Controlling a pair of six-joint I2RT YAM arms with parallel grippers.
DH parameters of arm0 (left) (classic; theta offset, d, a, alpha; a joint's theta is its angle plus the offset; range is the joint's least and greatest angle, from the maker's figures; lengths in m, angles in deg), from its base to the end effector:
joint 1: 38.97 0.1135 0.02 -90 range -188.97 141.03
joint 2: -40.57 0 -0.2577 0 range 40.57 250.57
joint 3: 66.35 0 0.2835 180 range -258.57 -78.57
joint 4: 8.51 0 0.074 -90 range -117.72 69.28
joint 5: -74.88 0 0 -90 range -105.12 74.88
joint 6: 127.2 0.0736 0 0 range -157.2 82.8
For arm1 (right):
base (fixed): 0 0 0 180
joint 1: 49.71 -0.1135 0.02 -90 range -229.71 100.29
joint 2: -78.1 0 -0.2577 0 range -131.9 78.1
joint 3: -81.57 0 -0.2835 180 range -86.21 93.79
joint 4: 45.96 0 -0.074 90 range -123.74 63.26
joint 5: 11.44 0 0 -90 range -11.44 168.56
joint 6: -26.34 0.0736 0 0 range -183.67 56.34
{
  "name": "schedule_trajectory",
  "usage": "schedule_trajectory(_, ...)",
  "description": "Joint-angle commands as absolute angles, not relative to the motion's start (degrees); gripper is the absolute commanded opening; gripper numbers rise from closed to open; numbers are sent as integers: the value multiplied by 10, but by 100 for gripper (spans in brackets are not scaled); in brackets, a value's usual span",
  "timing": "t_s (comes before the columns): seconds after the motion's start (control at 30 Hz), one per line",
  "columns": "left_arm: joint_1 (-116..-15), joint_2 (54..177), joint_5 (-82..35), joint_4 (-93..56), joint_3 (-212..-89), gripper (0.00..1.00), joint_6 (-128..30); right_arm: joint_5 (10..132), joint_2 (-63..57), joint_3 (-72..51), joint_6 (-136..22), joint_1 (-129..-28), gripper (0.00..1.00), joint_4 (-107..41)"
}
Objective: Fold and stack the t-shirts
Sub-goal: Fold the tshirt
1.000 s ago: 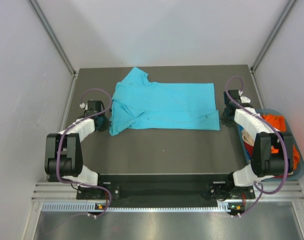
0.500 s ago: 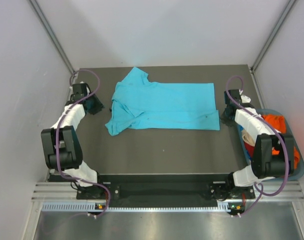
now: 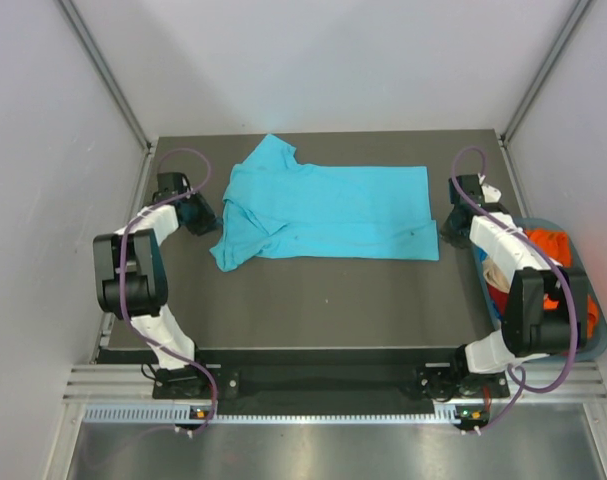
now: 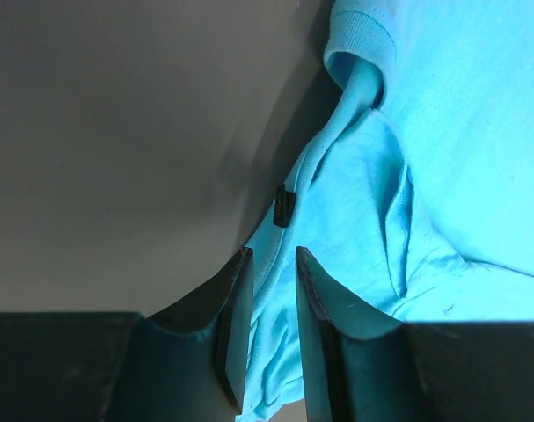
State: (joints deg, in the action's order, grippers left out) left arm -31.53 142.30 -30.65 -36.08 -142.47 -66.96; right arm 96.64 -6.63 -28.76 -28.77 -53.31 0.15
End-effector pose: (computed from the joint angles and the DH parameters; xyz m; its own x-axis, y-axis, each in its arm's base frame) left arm 0.4139 0.0342 0.1273 -0.7061 -0.5745 -0.4139 -0.3642 0.7960 -0.4835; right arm 0.3403 -0.0015 0.1703 -0.6659 0.5029 -0.5511 0.5737 0.8174 0.0528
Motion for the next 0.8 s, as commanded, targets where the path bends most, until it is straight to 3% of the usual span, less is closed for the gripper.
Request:
schedule_trajectory(0.0, -317, 1432, -301, -322, -1440, 31, -657, 967, -68, -265, -297, -533, 17, -12)
schedule_trajectory(0.2, -317, 1460, -295, -314, -1457, 27, -651, 968, -71, -271, -299, -533, 18, -19)
schedule_trajectory(0.37, -324, 1457, -249, -314, -1464, 5, -648, 959, -77, -285, -299, -533, 17, -37)
schedule_trajectory(0.47, -331, 1449, -230, -306, -1466, 0, -643, 955, -82, -293, -299, -533, 17, -44)
schedule_trajectory(0.67, -338, 1455, -236, -304, -1466, 0, -639, 952, -101, -291, -299, -534, 17, -50)
schedule_trajectory(0.7, -338, 1453, -228, -304, -1464, 10, -642, 952, -103, -289, -299, -534, 17, -51)
schedule_trajectory(0.77, -337, 1452, -227, -293, -1456, 20, -655, 948, -107, -286, -299, -534, 17, -53)
